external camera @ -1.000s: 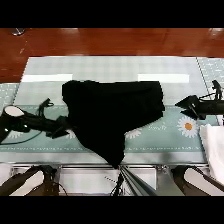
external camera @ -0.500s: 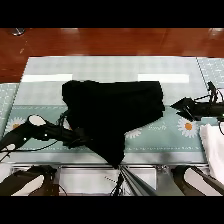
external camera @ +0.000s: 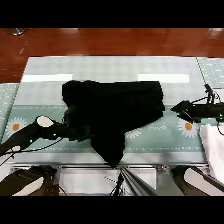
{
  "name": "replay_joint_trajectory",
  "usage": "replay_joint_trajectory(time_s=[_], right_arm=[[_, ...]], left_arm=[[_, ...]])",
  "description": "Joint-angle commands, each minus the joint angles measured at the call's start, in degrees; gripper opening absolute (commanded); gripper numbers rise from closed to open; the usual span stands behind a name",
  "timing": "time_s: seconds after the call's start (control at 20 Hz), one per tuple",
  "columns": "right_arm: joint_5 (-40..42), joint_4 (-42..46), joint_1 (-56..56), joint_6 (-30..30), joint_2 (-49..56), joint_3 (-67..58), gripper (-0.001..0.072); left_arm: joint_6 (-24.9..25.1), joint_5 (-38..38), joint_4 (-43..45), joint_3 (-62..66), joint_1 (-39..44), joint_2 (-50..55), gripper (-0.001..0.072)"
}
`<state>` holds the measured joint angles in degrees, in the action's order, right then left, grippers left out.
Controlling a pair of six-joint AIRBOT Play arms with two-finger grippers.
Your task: Fold the shirts.
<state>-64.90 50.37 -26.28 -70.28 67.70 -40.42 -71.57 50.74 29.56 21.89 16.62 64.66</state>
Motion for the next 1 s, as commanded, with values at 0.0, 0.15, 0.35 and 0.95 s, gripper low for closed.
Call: replay_joint_trajectory(time_s=[0.0, 0.15, 0.35, 0.95], right_arm=[[-0.09, -6.54, 0.04, 5.01, 5.22, -0.98, 0.0612], [-0.68, -8.17, 2.19, 6.21, 10.84, -3.78, 0.0612], [-1.07, -5.99, 7.63, 5.79, 15.89, -6.73, 0.0612], [1.38, -5.29, 14.05, 3.93, 17.14, -8.07, 0.0435]], left_arm=[[0.42, -0.83, -1.09, 0.37, 0.07, 0.04, 0.0027], [0.42, -0.83, -1.09, 0.35, 0.07, 0.04, 0.0028], [0.37, -0.66, -1.11, 0.35, 0.07, 0.04, 0.0028], [-0.04, -1.29, -1.11, 0.35, 0.07, 0.04, 0.0028]])
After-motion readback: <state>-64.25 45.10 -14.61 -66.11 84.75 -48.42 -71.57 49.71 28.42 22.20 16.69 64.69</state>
